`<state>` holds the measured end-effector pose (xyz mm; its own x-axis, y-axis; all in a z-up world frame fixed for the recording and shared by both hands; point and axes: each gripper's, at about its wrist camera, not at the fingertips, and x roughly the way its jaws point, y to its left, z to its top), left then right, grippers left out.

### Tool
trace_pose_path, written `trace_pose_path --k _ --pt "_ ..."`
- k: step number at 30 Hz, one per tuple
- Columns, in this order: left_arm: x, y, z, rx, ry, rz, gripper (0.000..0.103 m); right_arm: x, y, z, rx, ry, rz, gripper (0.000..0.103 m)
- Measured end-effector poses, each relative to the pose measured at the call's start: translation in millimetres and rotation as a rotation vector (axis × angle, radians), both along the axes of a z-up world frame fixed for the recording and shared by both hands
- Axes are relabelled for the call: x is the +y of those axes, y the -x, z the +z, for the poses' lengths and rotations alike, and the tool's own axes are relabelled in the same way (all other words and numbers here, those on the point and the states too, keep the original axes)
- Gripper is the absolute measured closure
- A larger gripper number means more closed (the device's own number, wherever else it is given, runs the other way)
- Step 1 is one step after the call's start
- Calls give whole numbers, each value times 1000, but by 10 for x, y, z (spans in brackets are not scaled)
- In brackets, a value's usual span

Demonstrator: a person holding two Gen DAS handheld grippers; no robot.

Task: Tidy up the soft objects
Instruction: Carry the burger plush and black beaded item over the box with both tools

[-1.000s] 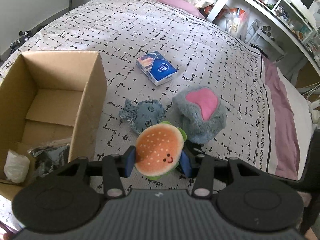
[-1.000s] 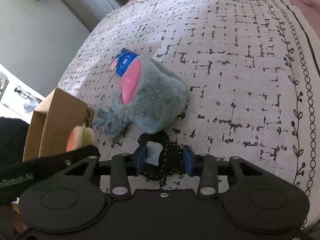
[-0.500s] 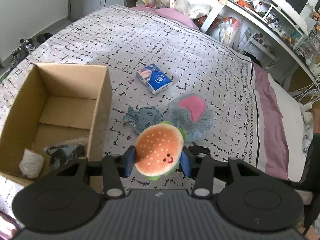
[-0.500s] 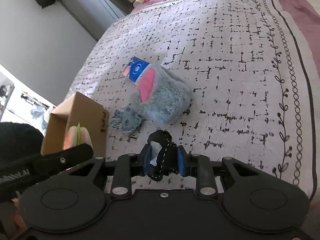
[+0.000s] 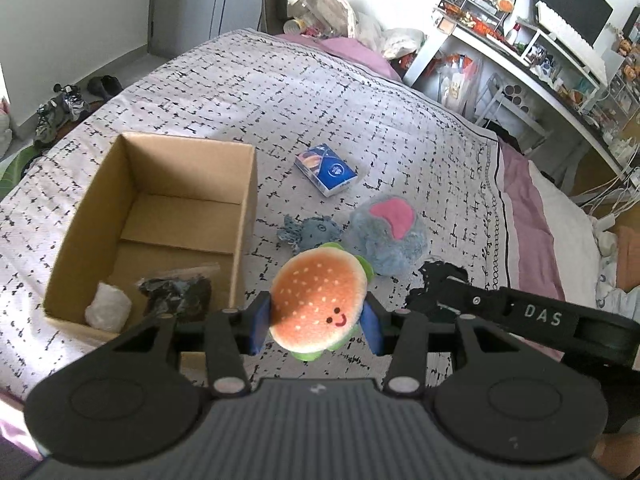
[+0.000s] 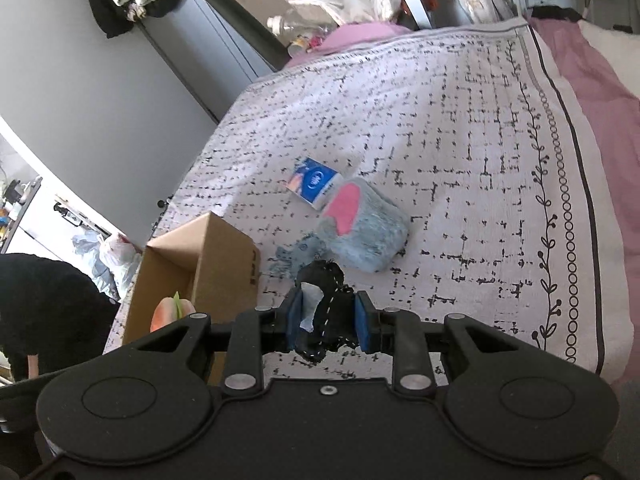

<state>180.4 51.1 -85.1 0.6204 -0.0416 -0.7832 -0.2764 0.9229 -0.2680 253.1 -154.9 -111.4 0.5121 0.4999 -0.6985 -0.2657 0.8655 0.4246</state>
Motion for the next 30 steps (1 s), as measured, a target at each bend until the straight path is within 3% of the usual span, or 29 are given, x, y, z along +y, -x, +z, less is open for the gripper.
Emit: trace_pose_path --k 13,30 --pt "182 252 164 -38 6 3 57 103 269 327 -61 -10 -4 75" --pt "615 436 270 -89 48 64 56 496 391 541 -98 -4 46 75"
